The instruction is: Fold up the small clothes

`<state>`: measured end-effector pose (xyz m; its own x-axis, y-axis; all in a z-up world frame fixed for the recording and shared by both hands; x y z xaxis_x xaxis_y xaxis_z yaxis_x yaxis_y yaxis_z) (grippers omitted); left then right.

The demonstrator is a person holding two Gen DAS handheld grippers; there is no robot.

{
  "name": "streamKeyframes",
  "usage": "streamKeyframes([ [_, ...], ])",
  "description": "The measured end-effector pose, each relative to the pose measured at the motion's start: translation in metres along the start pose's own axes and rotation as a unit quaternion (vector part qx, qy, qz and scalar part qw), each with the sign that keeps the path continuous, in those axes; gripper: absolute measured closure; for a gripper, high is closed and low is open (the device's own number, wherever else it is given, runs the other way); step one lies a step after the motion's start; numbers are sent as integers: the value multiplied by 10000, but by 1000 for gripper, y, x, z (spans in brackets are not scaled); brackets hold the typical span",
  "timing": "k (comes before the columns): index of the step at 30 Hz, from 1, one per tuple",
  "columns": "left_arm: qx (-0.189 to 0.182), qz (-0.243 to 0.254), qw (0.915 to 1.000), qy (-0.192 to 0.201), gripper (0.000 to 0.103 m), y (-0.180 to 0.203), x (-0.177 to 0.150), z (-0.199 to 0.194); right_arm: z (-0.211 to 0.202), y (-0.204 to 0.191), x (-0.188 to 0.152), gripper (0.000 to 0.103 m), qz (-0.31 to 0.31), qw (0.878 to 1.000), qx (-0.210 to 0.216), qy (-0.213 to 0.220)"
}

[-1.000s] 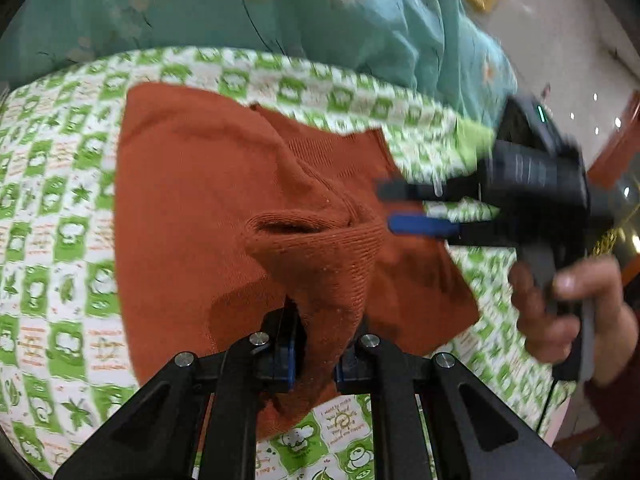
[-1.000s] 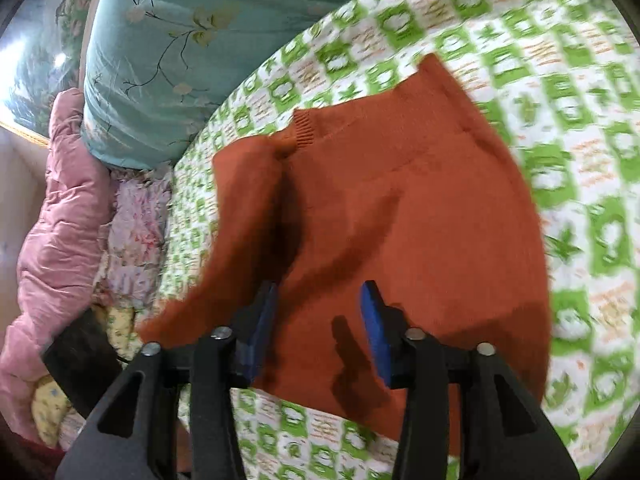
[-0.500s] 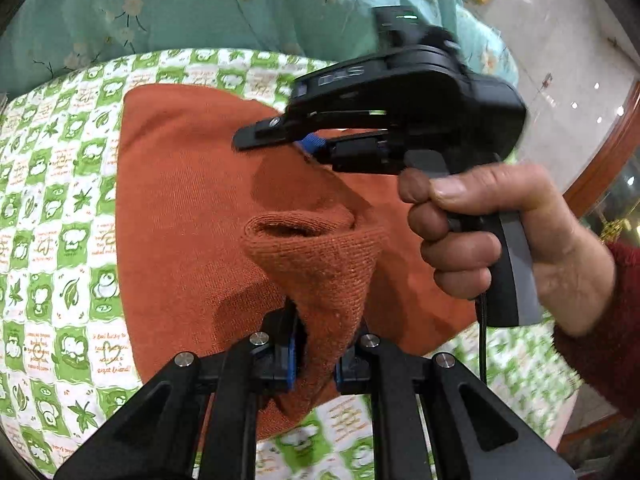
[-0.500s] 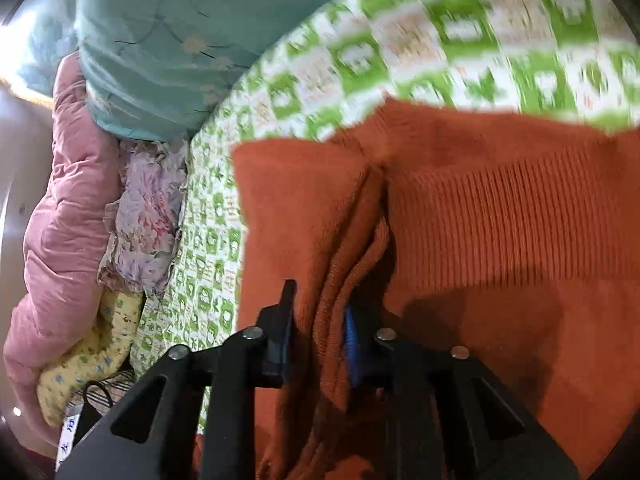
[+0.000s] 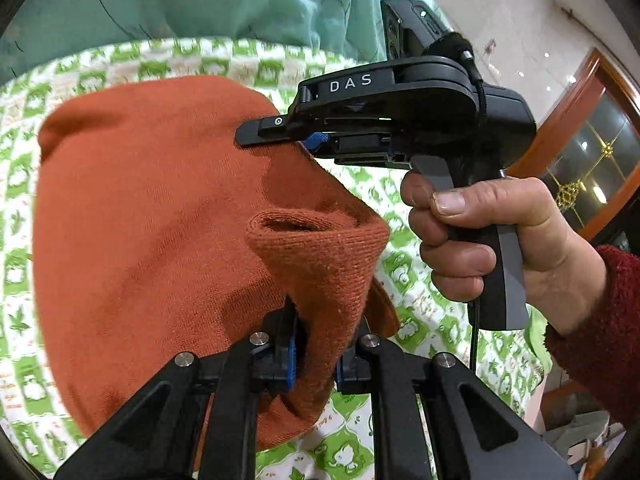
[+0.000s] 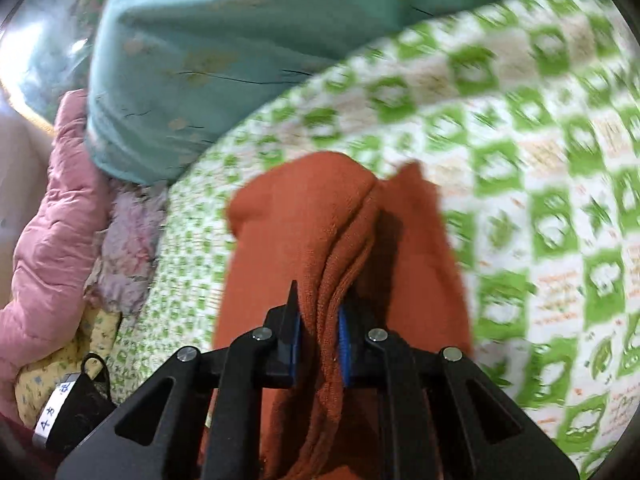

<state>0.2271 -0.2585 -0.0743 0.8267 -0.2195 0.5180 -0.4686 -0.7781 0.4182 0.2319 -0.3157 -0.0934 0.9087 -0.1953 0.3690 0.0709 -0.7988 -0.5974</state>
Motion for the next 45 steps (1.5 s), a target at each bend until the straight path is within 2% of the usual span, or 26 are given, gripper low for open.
streamKeyframes([
  [8, -144, -172, 9997, 12, 91, 4, 6, 11, 0, 12, 3, 87, -17, 9999, -86, 91],
  [14, -177, -302, 9991, -252, 88, 3, -4, 30, 8, 32, -5, 87, -72, 9992, -373, -103],
  [18, -311, -386, 9978, -438, 77, 4, -10, 34, 10, 38, -10, 85, -77, 9985, -535, -131],
  [20, -388, -384, 9972, -511, 67, 6, -13, 32, 6, 37, -11, 83, -120, 9976, -682, -85],
  [24, -430, -400, 9966, -581, 58, 3, -23, 21, -2, 34, -14, 81, -230, 9953, -942, -31],
  [26, -451, -469, 9963, -566, 55, -2, -27, 11, -8, 34, -18, 72, -240, 9941, -1061, -24],
  [27, -339, -651, 9960, -515, 55, -8, -28, 5, -10, 34, -20, 68, -224, 9938, -1085, -22],
  [29, -303, -766, 9958, -410, 54, -18, -31, -12, -14, 34, -25, 47, -135, 9939, -1097, -4],
  [31, -208, -875, 9955, -299, 51, -31, -32, -26, -18, 33, -30, 41, -72, 9942, -1071, 28],
  [36, 59, -1313, 9913, -69, 42, -75, -27, -54, -18, 34, -42, 37, -57, 9941, -1080, -72],
  [39, 331, -1671, 9854, 33, 38, -112, -19, -60, -13, 38, -44, 37, -7, 9943, -1053, -178],
  [45, 58, -2491, 9684, -26, 36, -161, -6, -43, 6, 42, -44, 34, 124, 9958, -815, -408],
])
Point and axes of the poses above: each gripper's, at about its wrist camera, not at the fingertips, and z roughly the way its jaws point, y to its right, x to its top, the point moved 8 cm from there along z, roughly the way its jaws point, and after that the axes turned 2 degrees about -y, right-handed, at the moved point
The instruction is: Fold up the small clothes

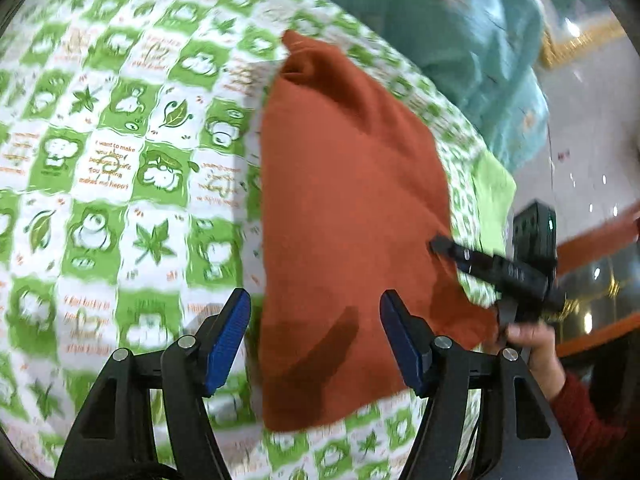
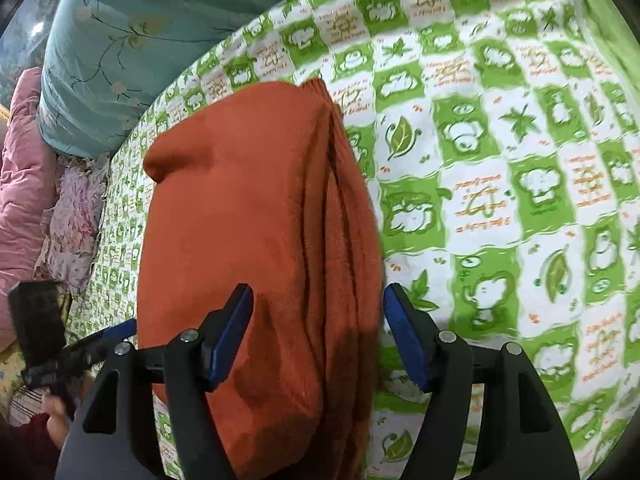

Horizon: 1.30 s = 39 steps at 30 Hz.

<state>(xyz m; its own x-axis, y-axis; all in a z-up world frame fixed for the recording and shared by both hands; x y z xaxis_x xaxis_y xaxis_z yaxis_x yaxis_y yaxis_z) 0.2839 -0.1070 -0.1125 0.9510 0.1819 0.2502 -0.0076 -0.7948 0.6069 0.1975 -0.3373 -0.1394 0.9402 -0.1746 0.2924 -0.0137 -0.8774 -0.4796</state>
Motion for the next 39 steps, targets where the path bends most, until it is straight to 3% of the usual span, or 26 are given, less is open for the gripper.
streamKeyframes([
  [6, -230, -280, 9992, -172, 36, -3, 26, 43, 14, -1, 1, 34, 43, 9997, 232, -98],
  [7, -253, -286, 9991, -173, 40, -3, 28, 49, 15, -2, 1, 34, 45, 9996, 274, -106],
  [8, -303, -276, 9990, -171, 53, -1, 28, 55, 16, -3, 0, 35, 45, 9993, 337, -132],
  [9, -393, -214, 9988, -190, 59, 2, 30, 61, 18, -5, -1, 36, 32, 9990, 407, -177],
  [10, -390, -132, 9990, -180, 68, 2, 29, 61, 19, -8, -1, 53, 2, 9987, 474, -210],
  [11, -367, -40, 9992, -151, 74, 6, 30, 61, 21, -11, -3, 62, 12, 9979, 576, -287],
  [13, -452, 108, 9989, -41, 79, 13, 29, 52, 17, -19, -5, 71, -34, 9978, 617, -236],
  [20, -434, 236, 9974, 517, 80, 7, 7, -31, 2, -83, -23, 77, -488, 9928, 1083, -127],
  [29, 225, -206, 9938, 1070, 80, -76, -38, -139, 52, -212, -59, 77, -1202, 9739, 1859, -503],
  [34, 375, -677, 9908, 1112, 80, -126, -58, -153, 86, -243, -76, 77, -1347, 9700, 1862, -788],
  [39, 362, -904, 9910, 924, 73, -156, -75, -143, 106, -234, -87, 77, -1259, 9741, 1610, -969],
])
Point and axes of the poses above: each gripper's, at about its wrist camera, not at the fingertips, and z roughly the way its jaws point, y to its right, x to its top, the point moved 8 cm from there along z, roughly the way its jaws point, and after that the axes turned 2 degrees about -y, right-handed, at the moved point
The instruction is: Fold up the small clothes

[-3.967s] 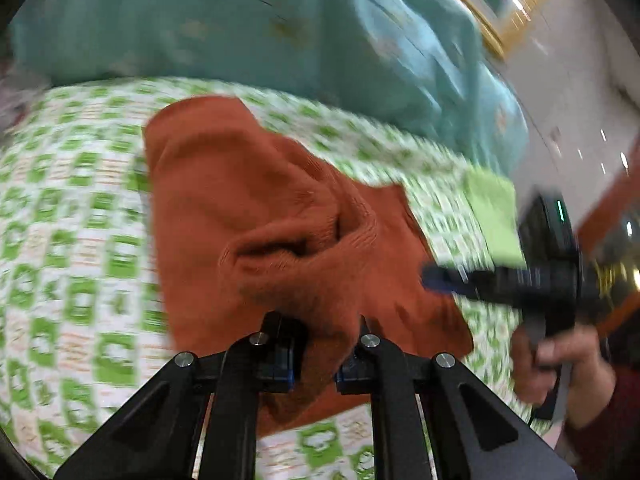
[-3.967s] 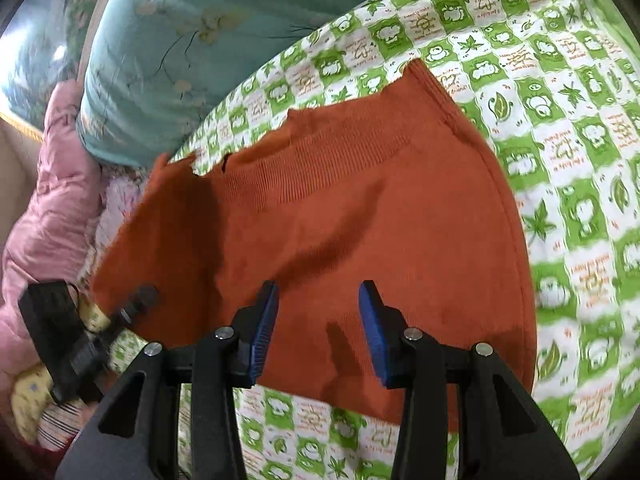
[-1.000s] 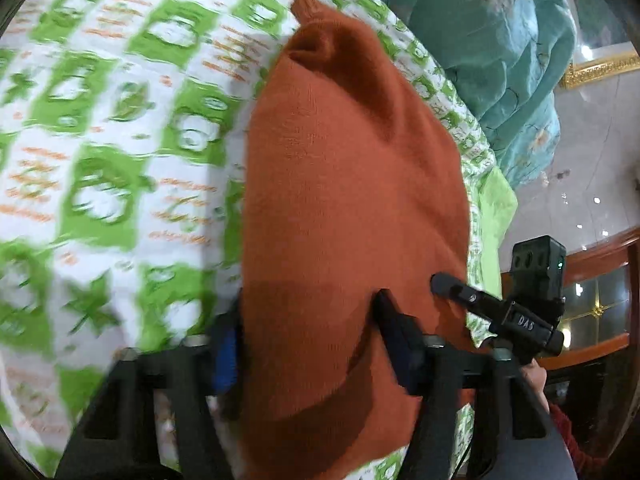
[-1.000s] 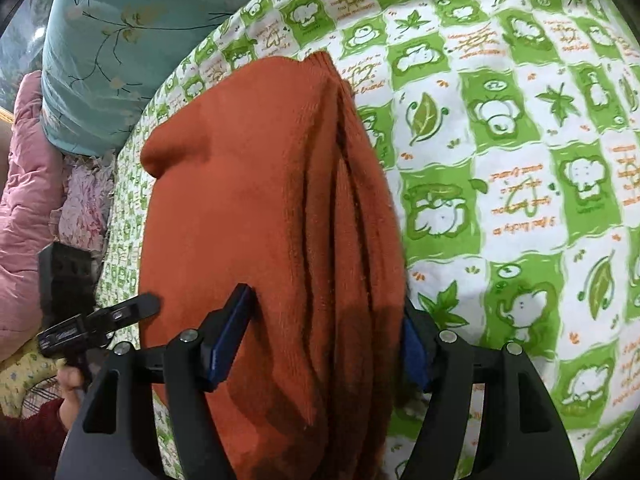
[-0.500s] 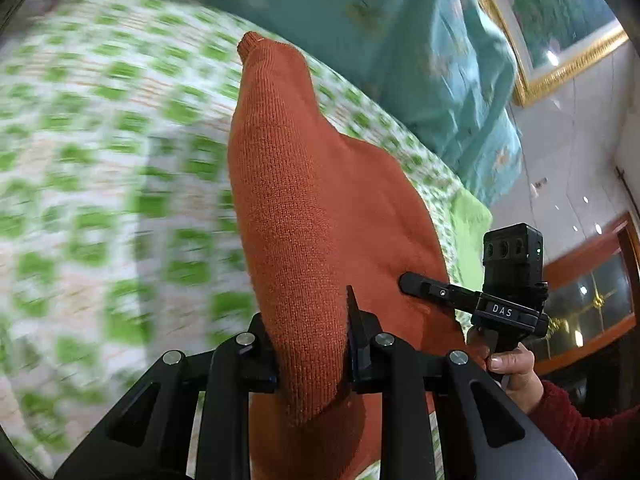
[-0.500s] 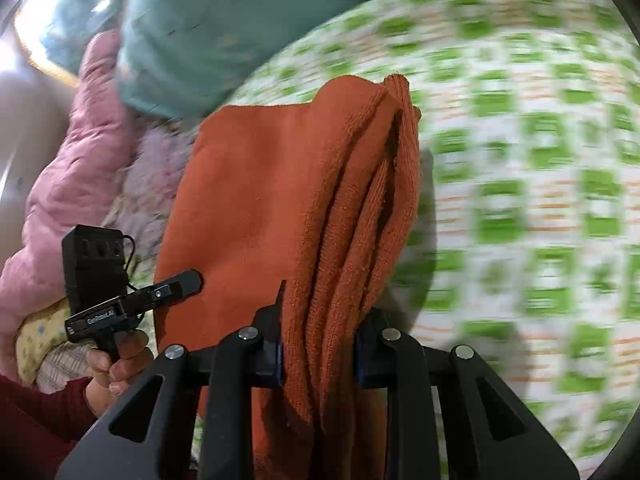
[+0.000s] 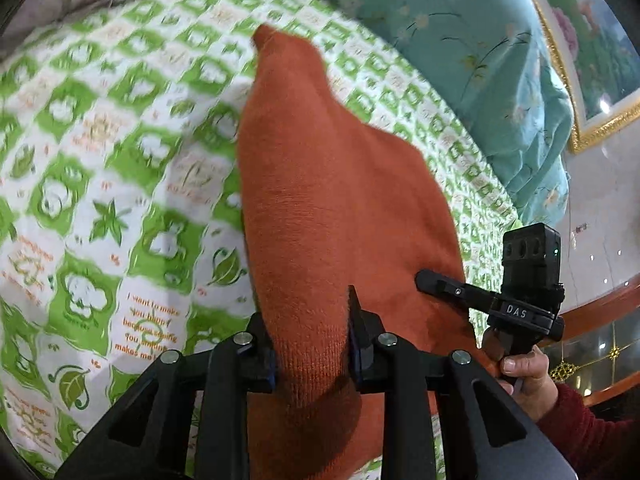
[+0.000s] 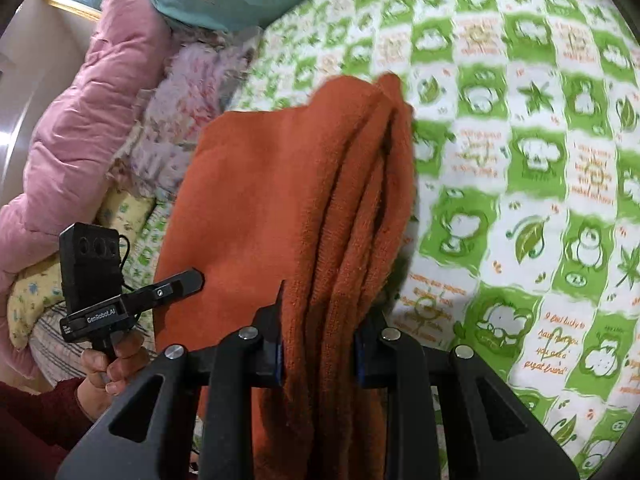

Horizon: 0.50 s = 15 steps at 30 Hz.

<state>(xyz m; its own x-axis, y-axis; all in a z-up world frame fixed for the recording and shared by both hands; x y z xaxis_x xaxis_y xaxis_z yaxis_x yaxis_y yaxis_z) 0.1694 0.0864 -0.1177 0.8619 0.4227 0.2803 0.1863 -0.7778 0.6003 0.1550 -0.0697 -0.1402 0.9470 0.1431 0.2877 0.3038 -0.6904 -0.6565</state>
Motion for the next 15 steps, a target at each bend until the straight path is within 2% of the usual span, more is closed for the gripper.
streamKeyframes([
  [3, -64, -153, 9997, -176, 62, -11, 2, 3, 1, 7, -1, 67, 108, 9997, -173, -108],
  [4, -117, -201, 9995, -201, 60, -13, 5, 4, -1, 8, -1, 59, 122, 9995, -274, -131],
  [5, -143, -237, 9994, -209, 57, -17, 8, 3, -4, 11, 0, 46, 134, 9990, -403, -166],
  [6, -155, -286, 9993, -199, 55, -21, 14, 3, -8, 13, 0, 42, 138, 9982, -546, -181],
  [8, -197, -394, 9990, -97, 50, -29, 36, 2, -21, 16, 1, 40, 98, 9979, -640, -43],
  [12, -296, -531, 9981, 60, 48, -36, 82, 10, -49, 23, 9, 40, 305, 9966, -674, 363],
  [14, -249, -553, 9980, 155, 54, -39, 109, 21, -56, 22, 11, 40, 343, 9963, -630, 482],
  [15, -174, -509, 9983, 240, 62, -40, 123, 26, -60, 21, 11, 40, 317, 9963, -615, 519],
])
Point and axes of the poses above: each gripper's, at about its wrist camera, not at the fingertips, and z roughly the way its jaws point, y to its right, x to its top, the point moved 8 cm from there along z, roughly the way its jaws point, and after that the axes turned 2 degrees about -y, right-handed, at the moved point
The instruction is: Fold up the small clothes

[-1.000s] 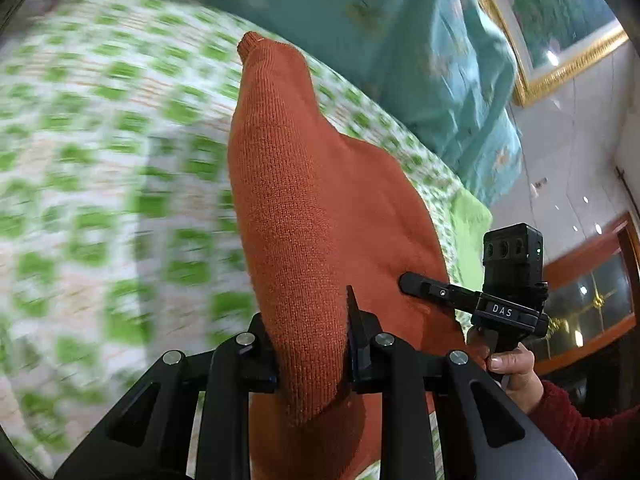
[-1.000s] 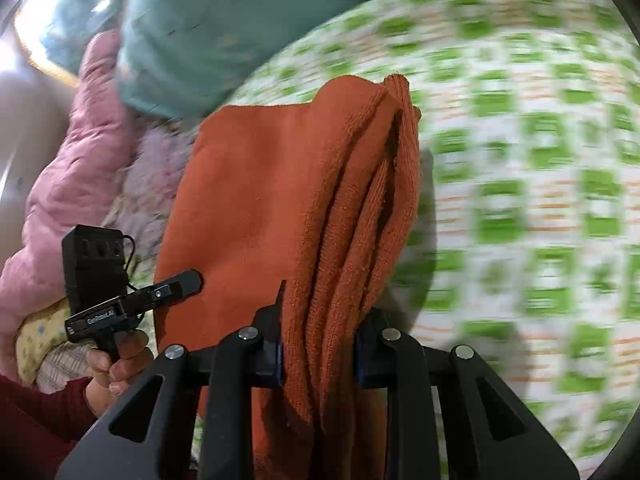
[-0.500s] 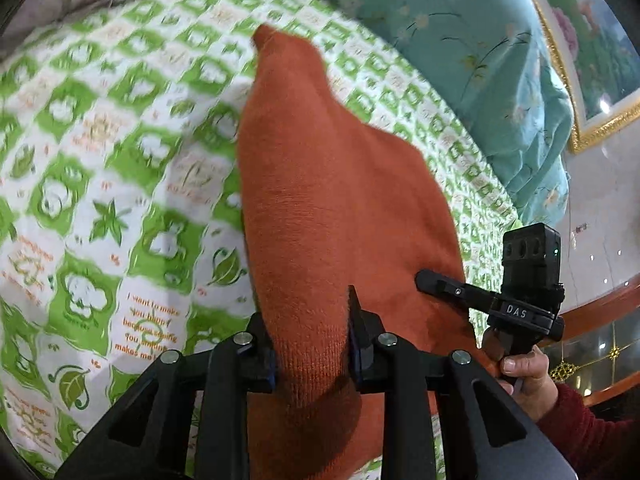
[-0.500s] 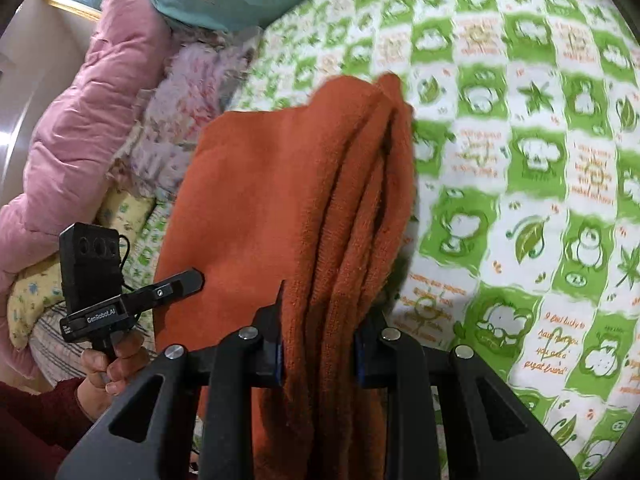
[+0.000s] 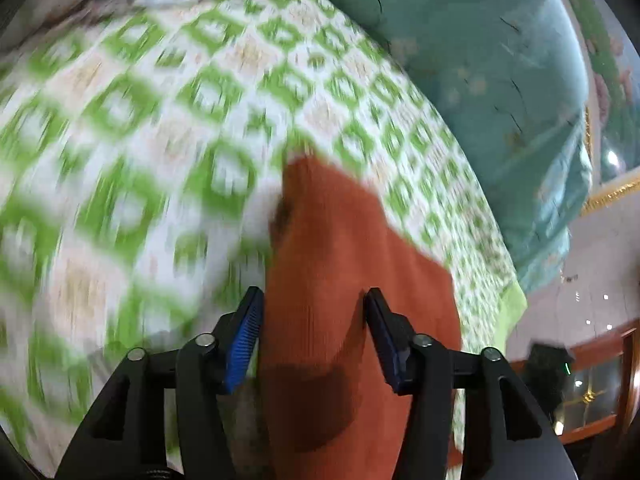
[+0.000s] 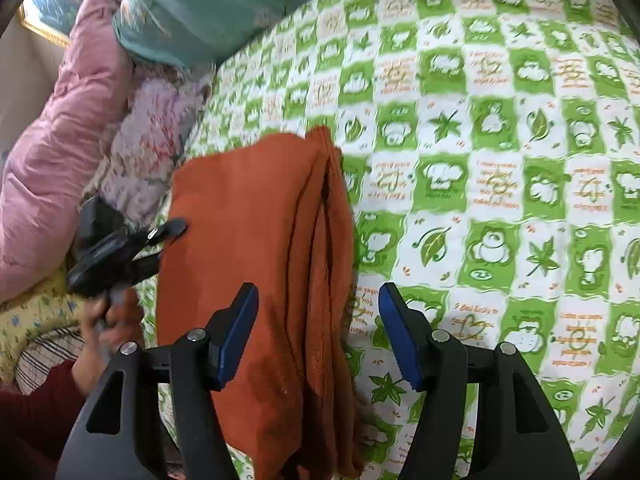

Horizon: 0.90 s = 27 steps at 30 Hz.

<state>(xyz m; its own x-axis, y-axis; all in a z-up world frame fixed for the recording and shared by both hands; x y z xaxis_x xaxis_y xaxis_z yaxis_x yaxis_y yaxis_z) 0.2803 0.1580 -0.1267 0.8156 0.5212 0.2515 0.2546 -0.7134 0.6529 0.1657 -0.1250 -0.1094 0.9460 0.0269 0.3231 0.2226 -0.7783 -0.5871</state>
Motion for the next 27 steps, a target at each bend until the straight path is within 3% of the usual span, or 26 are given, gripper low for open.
streamKeyframes([
  [1, 91, 85, 9999, 85, 80, 1, 16, 6, -2, -2, 1, 40, -44, 10000, -12, 24],
  [2, 220, 189, 9995, 128, 89, 4, 31, 14, -4, -3, 1, 40, -103, 9999, -38, 49],
  [6, 738, 622, 9948, 314, 94, 22, 62, 23, -9, -10, 2, 50, -267, 9995, -104, 92],
  [9, 835, 849, 9920, 410, 86, 38, 57, 7, -9, -20, 3, 52, -398, 9990, -129, 136],
  [11, 928, 937, 9904, 405, 68, 41, 38, -5, -2, -26, 3, 54, -473, 9987, -166, 109],
  [19, 973, 641, 9931, 159, 60, 17, -67, -57, 34, -30, 0, 70, -346, 9992, -164, -139],
  [22, 1025, 571, 9931, -59, 60, 11, -100, -59, 39, -29, 1, 92, -255, 9993, -218, -188],
  [25, 1032, 557, 9929, -198, 60, 12, -122, -58, 7, -42, 13, 94, -294, 9992, 94, 250],
  [27, 1022, 619, 9926, -207, 59, 15, -130, -57, -13, -49, 18, 94, -480, 9977, 14, 480],
])
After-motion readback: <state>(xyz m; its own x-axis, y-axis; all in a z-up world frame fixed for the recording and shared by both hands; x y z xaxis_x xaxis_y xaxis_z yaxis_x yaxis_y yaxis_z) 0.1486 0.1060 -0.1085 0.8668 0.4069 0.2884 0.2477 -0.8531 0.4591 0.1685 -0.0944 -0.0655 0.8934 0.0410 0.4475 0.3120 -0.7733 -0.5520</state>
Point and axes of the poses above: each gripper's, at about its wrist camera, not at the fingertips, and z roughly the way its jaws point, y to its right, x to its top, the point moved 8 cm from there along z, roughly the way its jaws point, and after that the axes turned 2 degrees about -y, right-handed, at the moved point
